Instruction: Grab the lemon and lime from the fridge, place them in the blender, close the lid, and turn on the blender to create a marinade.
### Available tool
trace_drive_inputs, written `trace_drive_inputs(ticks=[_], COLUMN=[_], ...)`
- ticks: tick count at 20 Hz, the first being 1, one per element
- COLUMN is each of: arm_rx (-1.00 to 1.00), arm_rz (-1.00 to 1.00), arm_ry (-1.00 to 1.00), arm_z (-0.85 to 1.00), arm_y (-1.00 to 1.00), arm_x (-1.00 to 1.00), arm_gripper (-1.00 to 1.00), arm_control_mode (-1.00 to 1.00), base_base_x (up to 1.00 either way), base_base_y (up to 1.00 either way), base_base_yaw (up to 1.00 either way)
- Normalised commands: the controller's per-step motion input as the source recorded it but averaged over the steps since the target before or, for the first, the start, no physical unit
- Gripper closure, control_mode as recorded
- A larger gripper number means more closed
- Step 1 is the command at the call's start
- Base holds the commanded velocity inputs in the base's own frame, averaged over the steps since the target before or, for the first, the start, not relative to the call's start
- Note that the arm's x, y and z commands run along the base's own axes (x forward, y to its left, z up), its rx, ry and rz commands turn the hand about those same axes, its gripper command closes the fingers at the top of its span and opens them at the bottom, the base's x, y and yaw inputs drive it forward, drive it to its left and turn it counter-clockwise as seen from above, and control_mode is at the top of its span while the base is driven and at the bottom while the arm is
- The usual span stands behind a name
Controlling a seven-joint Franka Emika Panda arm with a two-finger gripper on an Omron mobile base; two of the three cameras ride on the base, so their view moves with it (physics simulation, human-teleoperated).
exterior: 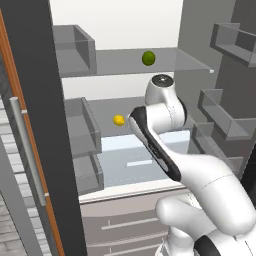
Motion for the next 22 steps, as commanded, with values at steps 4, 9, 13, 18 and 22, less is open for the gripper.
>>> trace_drive_inputs(ticks=[4, 9, 13, 18, 22], arm_rx=[0.0, 0.0, 0.0, 0.0, 0.0], arm_rz=[0.0, 0.01, 0.01, 0.0, 0.0], arm_ry=[-0.03, 0.0, 0.04, 0.06, 0.06], arm_z=[-0.25, -0.18, -0.06, 0.0, -0.01], arm_y=[0.02, 0.12, 0.27, 0.21, 0.16], arm_x=[0.57, 0.57, 0.5, 0.38, 0.33], arm_gripper=[-1.0, -1.0, -1.0, -1.0, -1.0], arm_control_mode=[-1.0, -1.0, -1.0, -1.0, -1.0], base_base_x=[0.0, 0.0, 0.0, 0.0, 0.0], base_base_y=[0.0, 0.0, 0.0, 0.0, 0.0], base_base_yaw=[0.0, 0.0, 0.0, 0.0, 0.0])
